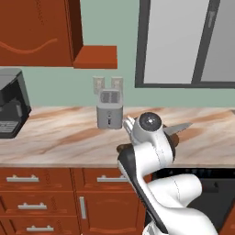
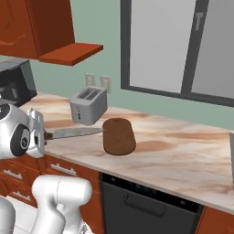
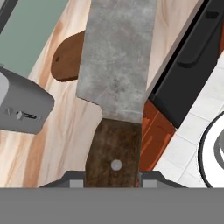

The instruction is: Pick up the knife from the drawer and place it on the cutting board. Then place the meat from the plate to the cutting board.

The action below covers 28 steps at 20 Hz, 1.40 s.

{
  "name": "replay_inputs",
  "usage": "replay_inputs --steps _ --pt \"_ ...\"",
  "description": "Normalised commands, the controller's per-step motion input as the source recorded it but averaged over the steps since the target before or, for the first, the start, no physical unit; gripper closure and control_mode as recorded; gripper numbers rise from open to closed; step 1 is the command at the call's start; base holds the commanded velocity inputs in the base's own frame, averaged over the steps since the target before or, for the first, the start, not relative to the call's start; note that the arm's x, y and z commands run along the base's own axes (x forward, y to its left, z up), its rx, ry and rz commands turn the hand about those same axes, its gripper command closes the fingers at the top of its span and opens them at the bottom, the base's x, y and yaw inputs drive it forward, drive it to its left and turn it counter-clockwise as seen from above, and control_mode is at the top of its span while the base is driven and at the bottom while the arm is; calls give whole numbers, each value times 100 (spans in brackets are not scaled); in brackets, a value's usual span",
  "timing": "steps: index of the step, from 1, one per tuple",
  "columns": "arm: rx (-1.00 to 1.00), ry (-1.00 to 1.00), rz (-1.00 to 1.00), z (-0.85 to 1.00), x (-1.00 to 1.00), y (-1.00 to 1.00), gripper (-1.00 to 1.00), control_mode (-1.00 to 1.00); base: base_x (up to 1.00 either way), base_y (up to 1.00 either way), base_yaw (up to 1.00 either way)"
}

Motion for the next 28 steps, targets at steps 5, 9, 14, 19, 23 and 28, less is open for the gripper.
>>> replay_inputs --steps 5,9,14,19,23,28 --pt "0 0 0 0 0 0 100 100 10 -52 0" --pt "0 0 0 0 0 0 100 100 32 -45 0" --pt "0 0 0 0 0 0 100 100 81 -43 0" --pt "0 0 0 0 0 0 100 100 77 -50 0" --pt "0 0 0 0 0 0 100 100 30 -60 6" --pt "0 0 0 0 0 0 100 100 23 -43 9"
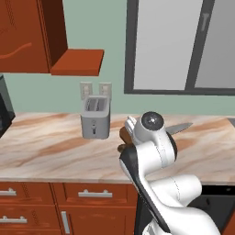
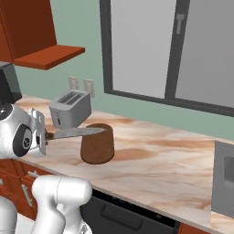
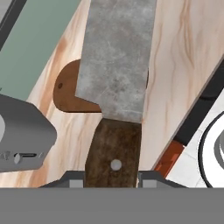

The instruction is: Pick up the knife from the drawer and place it on the cutting board. Then place the meat from the plate to the cutting board.

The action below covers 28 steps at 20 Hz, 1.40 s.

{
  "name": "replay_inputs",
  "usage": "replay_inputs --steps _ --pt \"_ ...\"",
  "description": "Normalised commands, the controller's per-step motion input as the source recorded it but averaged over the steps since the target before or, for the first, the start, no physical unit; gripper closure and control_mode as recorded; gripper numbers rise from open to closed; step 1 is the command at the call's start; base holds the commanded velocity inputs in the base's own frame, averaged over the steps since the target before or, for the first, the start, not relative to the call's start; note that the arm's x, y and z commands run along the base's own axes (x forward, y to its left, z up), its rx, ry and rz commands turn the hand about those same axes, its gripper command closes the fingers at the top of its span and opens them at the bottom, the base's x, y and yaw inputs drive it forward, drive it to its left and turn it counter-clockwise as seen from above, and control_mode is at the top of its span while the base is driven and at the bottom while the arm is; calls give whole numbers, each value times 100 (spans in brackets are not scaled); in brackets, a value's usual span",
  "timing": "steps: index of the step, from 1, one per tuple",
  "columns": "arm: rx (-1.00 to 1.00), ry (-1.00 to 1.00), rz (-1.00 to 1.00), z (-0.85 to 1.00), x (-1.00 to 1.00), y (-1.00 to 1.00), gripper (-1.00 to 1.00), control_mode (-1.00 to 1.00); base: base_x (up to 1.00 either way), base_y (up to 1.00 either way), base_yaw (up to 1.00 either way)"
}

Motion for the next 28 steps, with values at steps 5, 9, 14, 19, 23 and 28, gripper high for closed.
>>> replay_inputs --steps 5,9,14,19,23,28 --pt "5 5 10 0 19 -28 100 -100 13 -14 3" --pt "8 10 28 0 16 -55 100 -100 0 0 0" --pt "5 9 37 0 9 -59 100 -100 0 0 0" --pt "0 6 42 0 11 -35 100 -100 0 0 0" --pt "0 4 41 -2 3 -23 100 -100 0 0 0" --pt "-1 2 37 -2 16 -12 100 -100 0 0 0"
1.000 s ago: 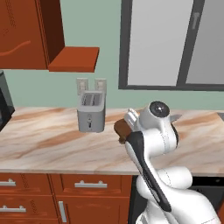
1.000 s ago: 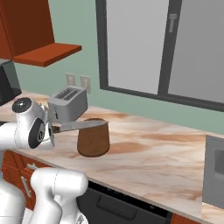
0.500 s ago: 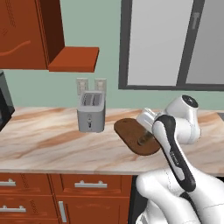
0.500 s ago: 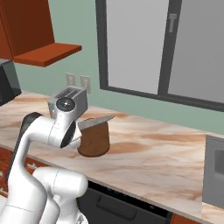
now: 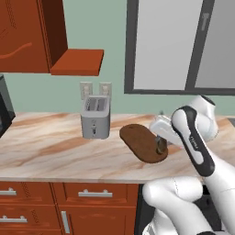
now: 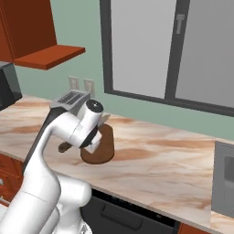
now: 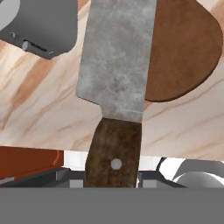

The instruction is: Pick up the knife from the drawer and place it on the cutting board. Then place the meat from the plate to the cutting board.

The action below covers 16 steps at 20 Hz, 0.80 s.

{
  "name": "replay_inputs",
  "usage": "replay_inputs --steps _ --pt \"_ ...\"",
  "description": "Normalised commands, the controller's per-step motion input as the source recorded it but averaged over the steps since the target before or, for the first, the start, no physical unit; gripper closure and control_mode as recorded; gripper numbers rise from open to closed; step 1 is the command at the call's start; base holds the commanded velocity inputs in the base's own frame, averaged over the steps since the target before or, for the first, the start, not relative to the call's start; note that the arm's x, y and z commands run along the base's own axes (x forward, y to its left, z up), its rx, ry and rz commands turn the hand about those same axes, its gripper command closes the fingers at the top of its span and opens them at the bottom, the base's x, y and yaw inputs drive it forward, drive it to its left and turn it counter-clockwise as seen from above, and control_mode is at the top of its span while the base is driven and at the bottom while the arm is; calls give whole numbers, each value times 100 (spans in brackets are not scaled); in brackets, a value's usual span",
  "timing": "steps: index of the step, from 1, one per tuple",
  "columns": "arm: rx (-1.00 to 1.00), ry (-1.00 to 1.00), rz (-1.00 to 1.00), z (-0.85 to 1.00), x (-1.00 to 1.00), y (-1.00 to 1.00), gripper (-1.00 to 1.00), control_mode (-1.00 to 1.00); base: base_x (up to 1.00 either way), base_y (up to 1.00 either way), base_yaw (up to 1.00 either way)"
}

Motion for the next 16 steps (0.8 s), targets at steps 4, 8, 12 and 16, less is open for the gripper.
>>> replay_inputs --steps 4,8,12,16 --pt "-5 3 31 -9 30 -4 100 -100 0 0 0" --pt "-21 11 19 -1 36 8 100 -100 0 0 0" --pt "-16 2 21 0 17 -2 100 -100 0 0 0" --pt "-19 0 15 -2 1 0 100 -100 0 0 0"
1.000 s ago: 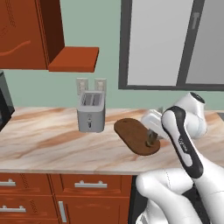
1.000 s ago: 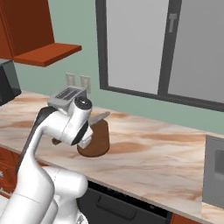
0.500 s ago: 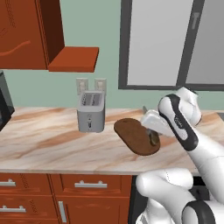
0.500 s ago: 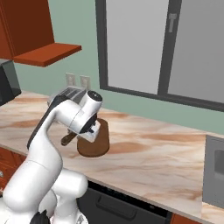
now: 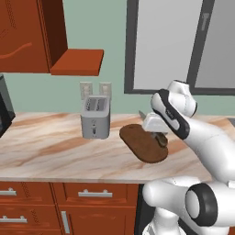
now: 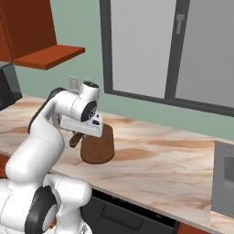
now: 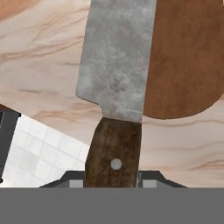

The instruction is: Pick up the knife from the drawer and place it on the cutting board. Then place the meat from the plate to the cutting board.

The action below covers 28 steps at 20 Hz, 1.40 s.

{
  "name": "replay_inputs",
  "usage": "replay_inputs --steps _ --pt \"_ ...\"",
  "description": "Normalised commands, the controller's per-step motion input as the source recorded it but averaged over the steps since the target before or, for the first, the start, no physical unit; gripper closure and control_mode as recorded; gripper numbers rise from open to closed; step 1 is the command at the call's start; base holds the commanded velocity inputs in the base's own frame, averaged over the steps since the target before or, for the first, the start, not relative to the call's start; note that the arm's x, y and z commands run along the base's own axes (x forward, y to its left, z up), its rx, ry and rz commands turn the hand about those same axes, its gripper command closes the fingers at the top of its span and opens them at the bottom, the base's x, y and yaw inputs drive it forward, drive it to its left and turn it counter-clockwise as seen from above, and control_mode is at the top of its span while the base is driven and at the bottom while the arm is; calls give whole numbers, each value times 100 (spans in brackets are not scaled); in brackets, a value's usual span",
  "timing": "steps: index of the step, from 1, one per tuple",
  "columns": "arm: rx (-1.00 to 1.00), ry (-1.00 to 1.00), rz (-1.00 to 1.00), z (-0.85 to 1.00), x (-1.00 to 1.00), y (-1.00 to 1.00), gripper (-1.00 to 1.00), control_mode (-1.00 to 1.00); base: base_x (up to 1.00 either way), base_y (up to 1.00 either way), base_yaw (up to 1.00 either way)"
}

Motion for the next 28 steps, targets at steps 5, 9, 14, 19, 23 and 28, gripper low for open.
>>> replay_inputs --steps 5,9,14,19,23,28 --pt "-2 -4 13 -16 -3 -31 100 -100 0 0 0" --pt "-1 -1 8 -15 -1 -26 100 -100 0 0 0" --pt "-5 -11 10 -12 -8 -24 100 -100 0 0 0" --pt "-5 -14 20 -10 -1 -14 100 -100 0 0 0" --pt "-3 -15 20 -14 0 -15 100 -100 0 0 0" --pt "-1 -10 14 -11 0 -4 100 -100 0 0 0"
